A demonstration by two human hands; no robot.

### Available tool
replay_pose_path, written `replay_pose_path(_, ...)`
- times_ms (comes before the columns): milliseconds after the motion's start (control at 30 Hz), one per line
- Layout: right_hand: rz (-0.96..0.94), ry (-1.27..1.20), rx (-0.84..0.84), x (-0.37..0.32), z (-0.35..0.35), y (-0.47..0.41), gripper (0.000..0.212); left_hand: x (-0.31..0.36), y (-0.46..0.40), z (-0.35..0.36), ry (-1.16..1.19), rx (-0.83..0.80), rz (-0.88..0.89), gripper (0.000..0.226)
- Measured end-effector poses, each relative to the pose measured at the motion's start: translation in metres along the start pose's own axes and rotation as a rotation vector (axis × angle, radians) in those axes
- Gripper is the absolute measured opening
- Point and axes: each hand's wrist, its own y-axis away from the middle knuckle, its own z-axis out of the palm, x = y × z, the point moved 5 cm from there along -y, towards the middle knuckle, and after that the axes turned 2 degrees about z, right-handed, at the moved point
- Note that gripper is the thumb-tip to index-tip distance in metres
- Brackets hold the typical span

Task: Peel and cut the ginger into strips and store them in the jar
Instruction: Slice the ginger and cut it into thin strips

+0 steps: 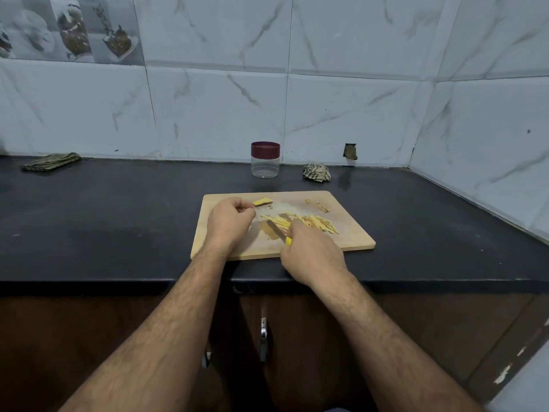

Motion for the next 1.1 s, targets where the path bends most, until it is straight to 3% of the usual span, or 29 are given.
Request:
replay_pose_path(300, 0.081, 0.034, 0.041, 0.023, -0.007, -0.001, 0.024, -0.001, 0.0, 0.001, -0.016, 0.0, 0.013, 0.011)
replay_pose_path(833, -0.024, 0.081, 0.077, -0.018, 0.004, -0.034, 0.019, 0.002, 0.001, 0.001, -0.07, 0.017, 0.007, 0.017)
replay_pose_path(1100, 0.044, 0.047, 0.054, 0.0, -0.003, -0.033, 0.017, 0.001, 0.001, 0.001, -0.082, 0.016, 0.006, 0.015)
